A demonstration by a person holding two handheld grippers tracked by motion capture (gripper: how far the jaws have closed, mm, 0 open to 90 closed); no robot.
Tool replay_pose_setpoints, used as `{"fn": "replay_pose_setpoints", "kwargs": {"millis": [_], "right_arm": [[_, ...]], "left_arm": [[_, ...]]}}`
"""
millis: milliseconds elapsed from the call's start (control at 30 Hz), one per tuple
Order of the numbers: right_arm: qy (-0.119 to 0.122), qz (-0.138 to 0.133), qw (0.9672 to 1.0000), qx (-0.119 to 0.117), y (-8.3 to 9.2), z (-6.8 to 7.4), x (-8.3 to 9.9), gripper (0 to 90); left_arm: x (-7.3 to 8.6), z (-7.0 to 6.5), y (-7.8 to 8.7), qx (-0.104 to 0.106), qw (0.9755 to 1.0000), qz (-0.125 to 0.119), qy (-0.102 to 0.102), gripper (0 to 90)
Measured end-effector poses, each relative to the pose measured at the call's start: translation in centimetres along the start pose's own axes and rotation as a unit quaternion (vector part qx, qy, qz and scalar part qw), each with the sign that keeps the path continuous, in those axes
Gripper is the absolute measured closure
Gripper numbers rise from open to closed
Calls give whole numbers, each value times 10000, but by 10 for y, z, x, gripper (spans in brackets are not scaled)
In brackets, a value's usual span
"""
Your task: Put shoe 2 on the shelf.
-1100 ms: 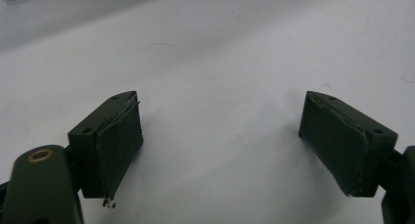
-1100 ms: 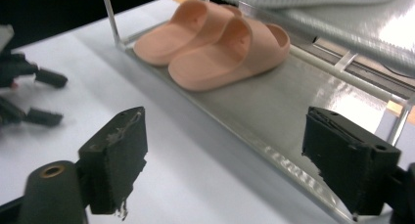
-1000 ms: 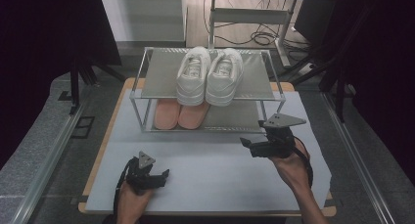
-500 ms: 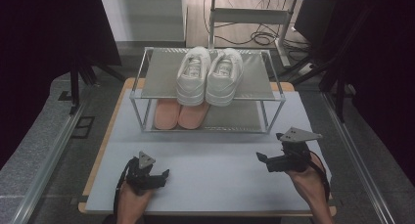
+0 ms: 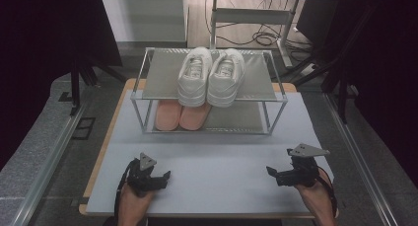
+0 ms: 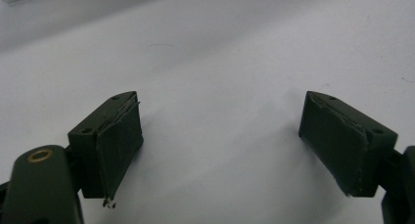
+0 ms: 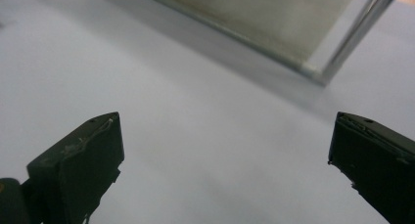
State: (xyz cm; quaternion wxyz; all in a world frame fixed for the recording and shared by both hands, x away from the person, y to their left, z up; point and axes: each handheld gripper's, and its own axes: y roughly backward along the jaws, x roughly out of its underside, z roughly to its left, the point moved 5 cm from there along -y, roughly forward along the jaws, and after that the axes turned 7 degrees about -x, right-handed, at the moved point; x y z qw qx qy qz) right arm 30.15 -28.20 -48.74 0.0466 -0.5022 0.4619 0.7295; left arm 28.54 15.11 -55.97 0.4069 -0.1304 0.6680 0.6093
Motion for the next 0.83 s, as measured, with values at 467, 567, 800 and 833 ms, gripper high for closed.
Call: {"fn": "replay_pose_setpoints", "kwargs": {"millis": [467,567,800,833], "right_arm": [[-191,407,9989,114,-25,-14,51,10],[-299,501,9983,82,-36,-13,60,11],[-254,471,9985,146,-36,-12,61,13],[-249,474,9985,150,-36,-12,61,13]], "left_arm": [[0,0,0,-13,10000,-7,-13,159],[0,0,0,-16,10000,-10,-4,159],[0,0,0,0,10000,5,-1,159],[0,0,0,18,10000,28,-1,159]]}}
